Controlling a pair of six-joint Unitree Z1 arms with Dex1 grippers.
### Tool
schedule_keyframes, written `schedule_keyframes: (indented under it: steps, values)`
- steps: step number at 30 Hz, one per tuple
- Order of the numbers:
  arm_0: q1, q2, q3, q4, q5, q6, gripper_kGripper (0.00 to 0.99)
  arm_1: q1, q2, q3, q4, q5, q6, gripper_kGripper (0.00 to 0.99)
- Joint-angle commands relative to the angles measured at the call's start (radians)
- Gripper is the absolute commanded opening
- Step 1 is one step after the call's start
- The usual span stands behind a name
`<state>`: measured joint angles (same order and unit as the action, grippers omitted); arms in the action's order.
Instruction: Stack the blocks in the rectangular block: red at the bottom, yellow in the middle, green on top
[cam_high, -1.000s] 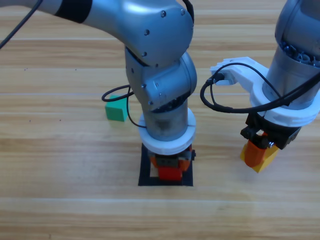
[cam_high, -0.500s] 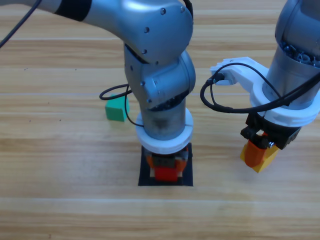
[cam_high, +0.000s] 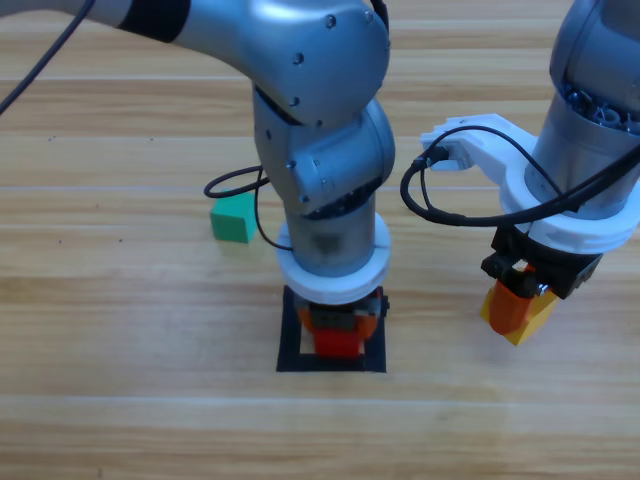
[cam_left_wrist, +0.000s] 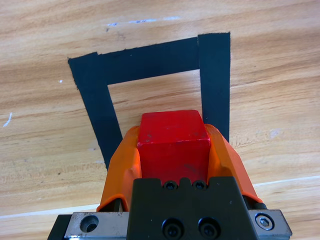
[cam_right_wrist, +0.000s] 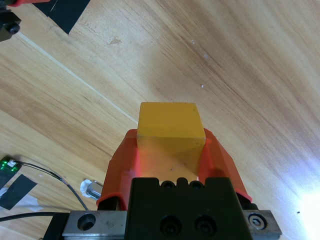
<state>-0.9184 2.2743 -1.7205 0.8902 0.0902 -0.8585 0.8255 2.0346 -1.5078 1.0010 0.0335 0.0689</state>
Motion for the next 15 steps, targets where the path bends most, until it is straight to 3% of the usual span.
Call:
schedule_keyframes:
  steps: [1, 15]
  values:
    - [0.018, 0.080, -0.017, 0.004, 0.008, -0.013, 0.094, -0.028, -0.007, 0.026, -0.002, 0.016, -0.003, 0.000]
    - [0.036, 0.057, 0.027, 0.004, 0.011, -0.034, 0.094, -0.029, -0.005, 0.026, -0.002, 0.020, -0.006, 0.000]
